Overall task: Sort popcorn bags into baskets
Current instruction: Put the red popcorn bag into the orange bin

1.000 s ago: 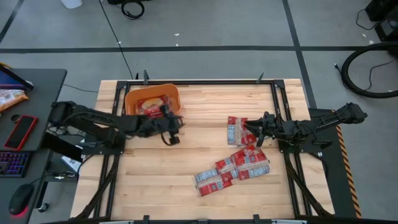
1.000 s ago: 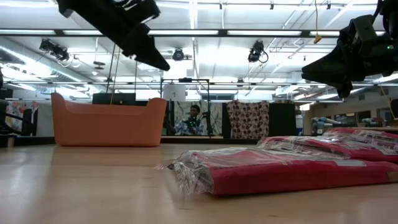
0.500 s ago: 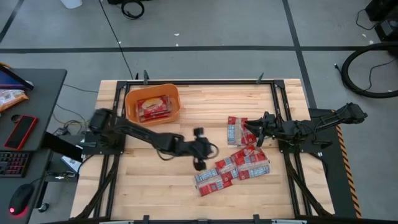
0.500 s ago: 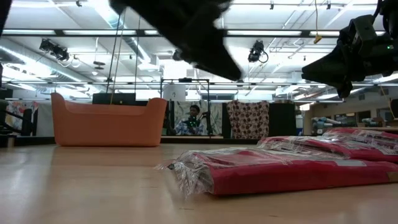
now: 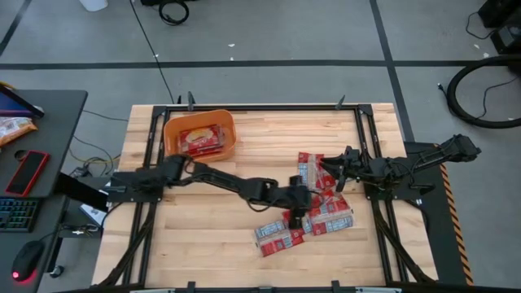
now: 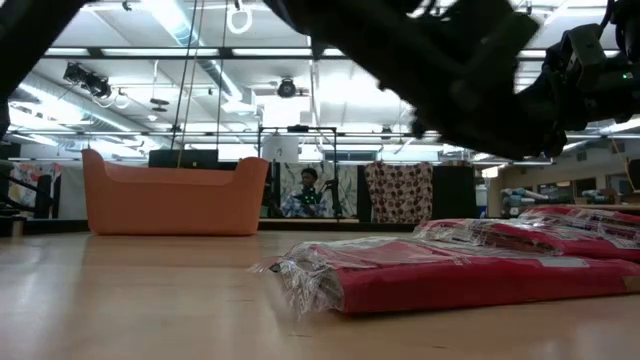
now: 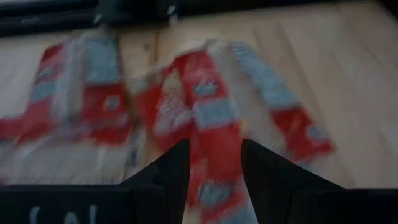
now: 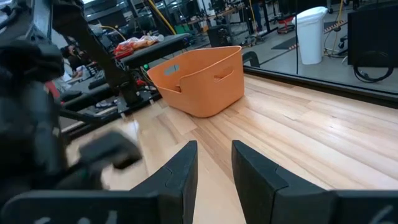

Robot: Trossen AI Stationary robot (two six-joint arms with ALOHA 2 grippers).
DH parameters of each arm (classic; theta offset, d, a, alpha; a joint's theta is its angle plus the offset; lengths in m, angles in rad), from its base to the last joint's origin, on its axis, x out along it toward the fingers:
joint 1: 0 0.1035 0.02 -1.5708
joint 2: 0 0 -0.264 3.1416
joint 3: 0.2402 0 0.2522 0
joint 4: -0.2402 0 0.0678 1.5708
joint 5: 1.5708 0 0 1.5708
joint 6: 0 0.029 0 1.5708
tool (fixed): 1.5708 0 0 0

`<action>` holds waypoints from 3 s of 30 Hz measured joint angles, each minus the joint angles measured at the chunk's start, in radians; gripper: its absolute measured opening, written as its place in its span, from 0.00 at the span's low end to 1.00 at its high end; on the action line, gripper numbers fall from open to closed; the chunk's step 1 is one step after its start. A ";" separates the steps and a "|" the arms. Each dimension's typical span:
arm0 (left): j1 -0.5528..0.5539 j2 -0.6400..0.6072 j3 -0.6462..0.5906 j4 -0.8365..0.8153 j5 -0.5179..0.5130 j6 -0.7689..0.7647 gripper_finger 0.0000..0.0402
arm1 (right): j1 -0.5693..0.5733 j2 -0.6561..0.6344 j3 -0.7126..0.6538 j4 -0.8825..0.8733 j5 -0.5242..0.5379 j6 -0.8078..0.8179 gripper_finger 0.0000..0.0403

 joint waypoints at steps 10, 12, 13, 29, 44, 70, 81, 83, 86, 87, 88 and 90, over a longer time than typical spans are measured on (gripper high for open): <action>-0.024 0.094 0.090 -0.167 0.134 0.039 0.36 | 0.000 0.000 0.000 0.002 0.000 0.000 0.26; -0.028 0.094 0.090 -0.261 0.129 0.033 0.36 | 0.000 0.000 0.000 0.005 0.000 0.000 0.26; -0.029 0.093 0.091 -0.306 0.121 0.028 0.36 | 0.000 0.000 0.000 0.005 0.000 0.000 0.26; -0.026 -0.006 0.083 -0.782 -0.127 -0.115 0.36 | 0.000 0.000 0.000 0.008 0.000 0.000 0.26; -0.123 0.056 0.087 -0.556 -0.300 -0.276 0.48 | 0.000 0.000 0.000 0.008 0.000 0.000 0.26; -0.129 0.063 0.086 -0.752 -0.385 -0.122 0.03 | 0.000 0.000 0.000 0.016 0.000 0.000 0.26; -0.149 -0.123 0.085 -0.984 -0.557 -0.192 0.01 | 0.000 0.000 0.000 0.016 0.000 0.000 0.26; -0.150 -0.159 0.086 -1.044 -0.603 -0.216 0.01 | 0.000 0.000 0.000 0.016 0.000 0.000 0.26; -0.148 -0.205 0.086 -1.140 -0.676 -0.256 0.01 | 0.000 0.000 0.000 0.016 0.000 0.000 0.26; -0.148 -0.220 0.086 -1.162 -0.701 -0.265 0.01 | 0.000 0.000 0.000 0.016 0.000 0.000 0.26; -0.148 -0.235 0.086 -1.182 -0.721 -0.273 0.01 | 0.000 0.000 0.000 0.016 0.000 0.000 0.26; -0.148 -0.265 0.086 -1.231 -0.753 -0.294 0.00 | 0.000 0.000 0.000 0.016 0.000 0.000 0.26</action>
